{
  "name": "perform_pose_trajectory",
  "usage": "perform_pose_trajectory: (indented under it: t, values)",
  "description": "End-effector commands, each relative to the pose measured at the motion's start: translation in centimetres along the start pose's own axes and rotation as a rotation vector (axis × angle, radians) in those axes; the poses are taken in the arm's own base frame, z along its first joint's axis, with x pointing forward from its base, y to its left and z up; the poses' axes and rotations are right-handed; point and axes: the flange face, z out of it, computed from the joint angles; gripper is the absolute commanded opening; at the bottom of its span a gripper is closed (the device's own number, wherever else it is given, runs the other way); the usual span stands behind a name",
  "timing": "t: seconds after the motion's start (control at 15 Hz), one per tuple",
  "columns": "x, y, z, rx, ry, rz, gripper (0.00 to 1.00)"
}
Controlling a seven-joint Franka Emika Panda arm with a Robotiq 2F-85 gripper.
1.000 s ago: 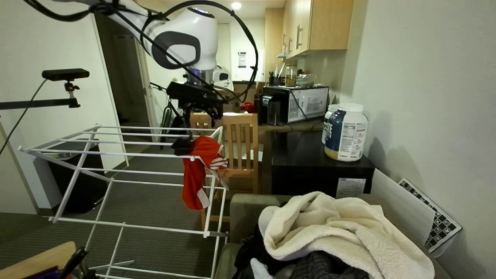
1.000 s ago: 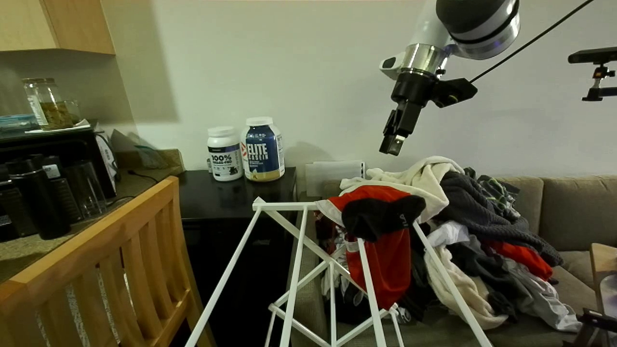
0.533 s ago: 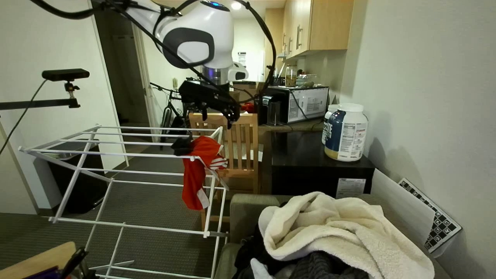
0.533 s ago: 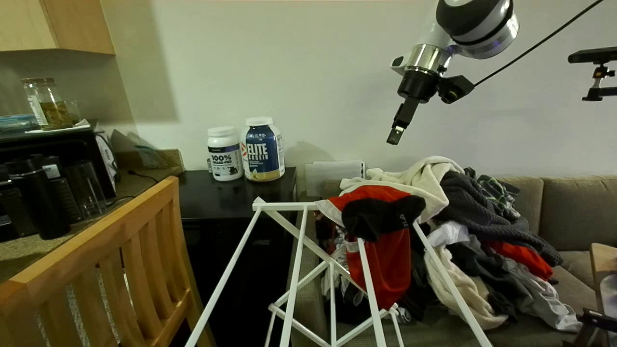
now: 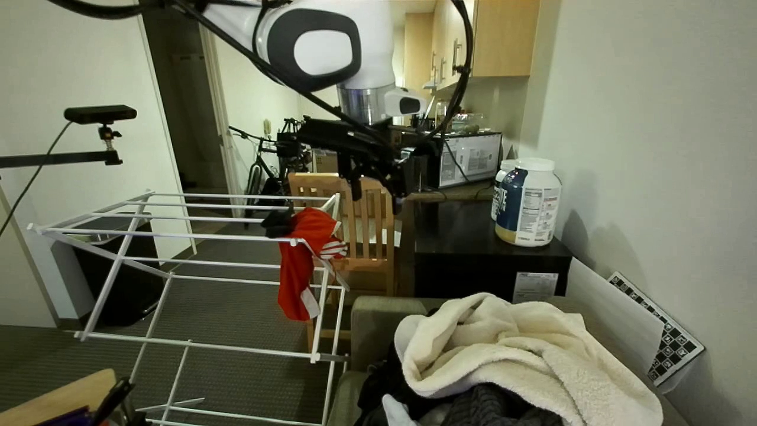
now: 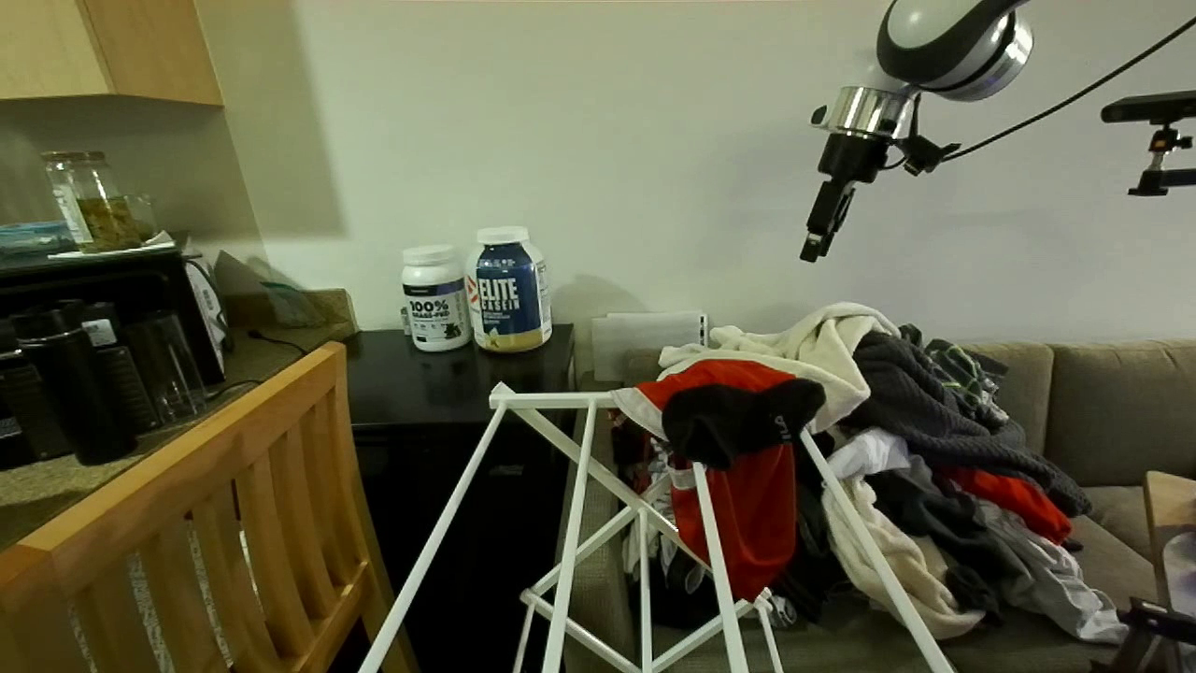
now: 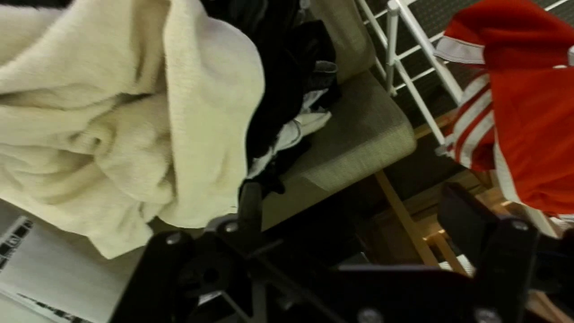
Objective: Put the black sock on the orange cloth on the white rack
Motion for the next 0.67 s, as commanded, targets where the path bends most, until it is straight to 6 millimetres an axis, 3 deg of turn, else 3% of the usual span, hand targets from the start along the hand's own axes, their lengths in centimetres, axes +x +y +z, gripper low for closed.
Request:
perform_pose_trajectory:
  t: [0.0, 0.33, 0.6]
  values:
    - [-3.8, 2.8, -2.3, -0.094, -0.061, 0.113, 1.0]
    - [-9.5, 5.0, -4.2, -0.131, -0.135, 0.209, 1.0]
    - [-13.7, 4.9, -5.2, -0.126, -0.157, 0.207, 1.0]
